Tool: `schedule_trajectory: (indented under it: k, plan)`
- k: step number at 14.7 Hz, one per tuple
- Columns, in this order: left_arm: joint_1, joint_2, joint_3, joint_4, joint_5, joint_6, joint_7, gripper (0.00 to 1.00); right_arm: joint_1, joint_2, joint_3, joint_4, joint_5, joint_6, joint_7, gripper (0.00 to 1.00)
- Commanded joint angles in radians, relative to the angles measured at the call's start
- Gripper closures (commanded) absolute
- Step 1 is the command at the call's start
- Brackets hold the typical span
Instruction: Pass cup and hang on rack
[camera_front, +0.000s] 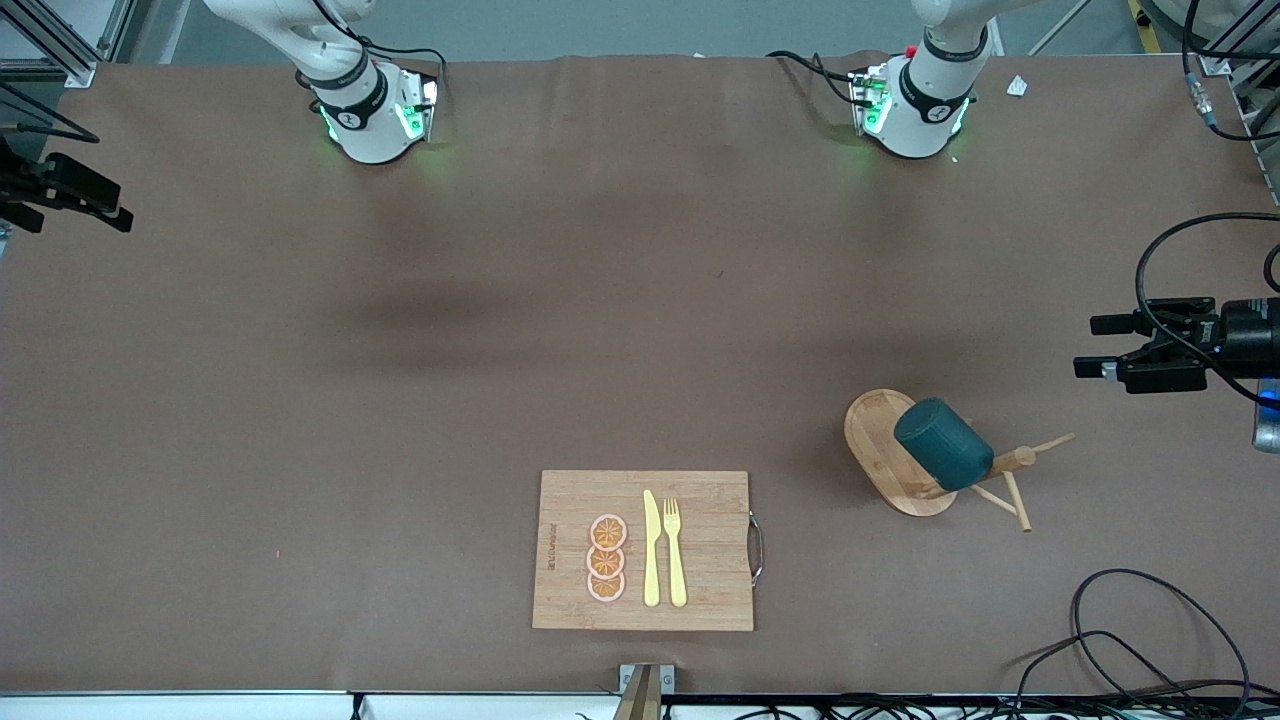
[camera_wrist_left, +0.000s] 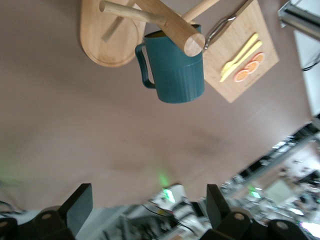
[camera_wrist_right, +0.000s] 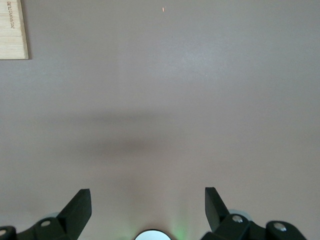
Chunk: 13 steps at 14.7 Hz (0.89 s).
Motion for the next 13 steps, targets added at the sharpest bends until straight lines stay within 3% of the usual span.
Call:
schedule_trajectory:
  k: [1,5,8,13]
  plan:
    - [-0.013,-0.036,-0.006,0.006,0.12,-0.006,0.116,0.0,-0.003,-0.03,0.005,-0.03,-0.014,0.006,-0.011,0.0]
    - [-0.054,-0.106,-0.032,0.016,0.373,0.048,0.318,0.0,-0.003,-0.03,0.005,-0.028,-0.019,0.01,-0.011,0.0]
    - [-0.054,-0.161,-0.122,0.01,0.543,0.102,0.346,0.0,0.002,-0.032,0.008,-0.025,-0.043,0.009,-0.009,0.0]
    - [-0.053,-0.228,-0.164,-0.065,0.561,0.174,0.331,0.0,-0.001,-0.033,0.006,0.011,-0.028,-0.045,0.008,0.0]
